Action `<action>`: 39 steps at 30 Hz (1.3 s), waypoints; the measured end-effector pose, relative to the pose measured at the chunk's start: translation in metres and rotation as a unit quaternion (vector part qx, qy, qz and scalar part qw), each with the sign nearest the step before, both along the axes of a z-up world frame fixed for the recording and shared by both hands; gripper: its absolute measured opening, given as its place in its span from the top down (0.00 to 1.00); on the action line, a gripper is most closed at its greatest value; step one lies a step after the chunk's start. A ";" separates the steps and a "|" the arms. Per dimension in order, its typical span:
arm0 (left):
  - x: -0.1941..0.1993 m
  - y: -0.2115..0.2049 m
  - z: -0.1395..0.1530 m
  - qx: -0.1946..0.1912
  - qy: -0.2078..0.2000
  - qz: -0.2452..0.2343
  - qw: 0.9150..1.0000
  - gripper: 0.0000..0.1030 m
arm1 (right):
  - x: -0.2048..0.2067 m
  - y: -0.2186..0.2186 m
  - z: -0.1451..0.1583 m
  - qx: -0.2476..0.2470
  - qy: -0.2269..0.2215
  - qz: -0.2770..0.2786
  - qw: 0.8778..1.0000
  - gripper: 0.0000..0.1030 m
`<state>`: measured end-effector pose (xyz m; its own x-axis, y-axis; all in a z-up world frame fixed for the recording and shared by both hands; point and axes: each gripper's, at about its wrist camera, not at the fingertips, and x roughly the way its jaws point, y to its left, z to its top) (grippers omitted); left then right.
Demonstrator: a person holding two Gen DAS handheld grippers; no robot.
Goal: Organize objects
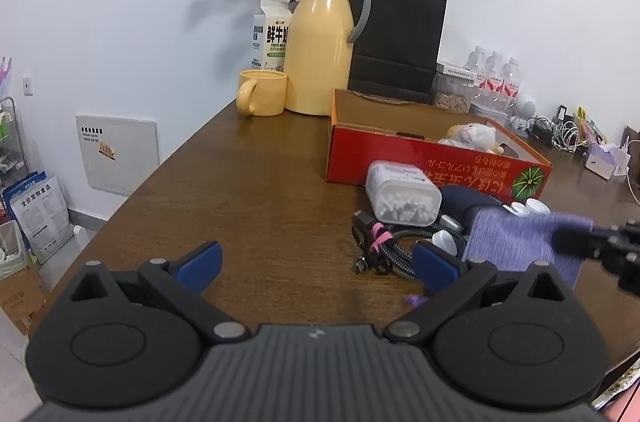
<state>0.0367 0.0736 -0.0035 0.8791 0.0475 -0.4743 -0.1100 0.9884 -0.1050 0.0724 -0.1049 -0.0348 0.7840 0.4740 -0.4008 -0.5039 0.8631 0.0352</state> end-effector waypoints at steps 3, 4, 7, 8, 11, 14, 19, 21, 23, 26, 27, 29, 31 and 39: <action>0.003 -0.002 0.003 0.001 -0.003 -0.002 1.000 0.00 | 0.002 -0.008 0.011 0.015 -0.013 -0.009 1.000 0.97; 0.005 -0.003 0.004 0.001 -0.002 -0.003 1.000 0.00 | 0.002 -0.012 0.016 0.021 -0.019 -0.013 1.000 0.97; 0.014 -0.009 0.005 0.003 0.001 -0.011 1.000 0.00 | 0.005 -0.023 0.027 0.031 -0.037 -0.028 0.998 0.97; 0.018 -0.012 0.005 0.003 0.003 -0.014 1.000 0.00 | 0.007 -0.026 0.030 0.033 -0.041 -0.032 0.998 0.97; 0.032 -0.021 0.006 0.004 0.008 -0.023 1.000 0.00 | 0.017 -0.037 0.034 0.040 -0.044 -0.047 0.997 0.97; 0.051 -0.030 0.007 0.006 0.013 -0.032 0.999 0.00 | 0.029 -0.048 0.033 0.048 -0.037 -0.056 0.997 0.97; 0.095 -0.048 0.008 0.012 0.029 -0.044 0.999 0.00 | 0.052 -0.059 0.026 0.058 -0.020 -0.061 0.996 0.97; 0.112 -0.054 0.006 0.015 0.038 -0.049 0.998 0.00 | 0.062 -0.063 0.023 0.061 -0.015 -0.062 0.996 0.97; 0.130 -0.061 0.003 0.020 0.048 -0.050 0.997 0.00 | 0.071 -0.066 0.020 0.064 -0.010 -0.062 0.996 0.97; 0.153 -0.066 -0.006 0.026 0.069 -0.043 0.996 0.00 | 0.082 -0.072 0.015 0.068 -0.003 -0.063 0.996 0.97; 0.159 -0.066 -0.009 0.025 0.075 -0.041 0.996 0.00 | 0.086 -0.073 0.013 0.069 0.001 -0.063 0.996 0.97; 0.170 -0.068 -0.015 0.023 0.086 -0.039 0.995 0.03 | 0.093 -0.077 0.008 0.070 0.009 -0.065 0.995 0.97; 0.178 -0.068 -0.021 0.018 0.096 -0.037 0.995 0.12 | 0.097 -0.079 0.003 0.073 0.015 -0.065 0.995 0.97; 0.181 -0.063 -0.029 -0.003 0.101 -0.039 0.994 0.36 | 0.110 -0.081 -0.009 0.079 0.034 -0.058 0.995 0.97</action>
<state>0.2182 0.0108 -0.0327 0.7662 -0.0212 -0.6423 -0.0517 0.9942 -0.0945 0.1819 -0.1860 -0.0436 0.8105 0.4439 -0.3821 -0.3940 0.8959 0.2053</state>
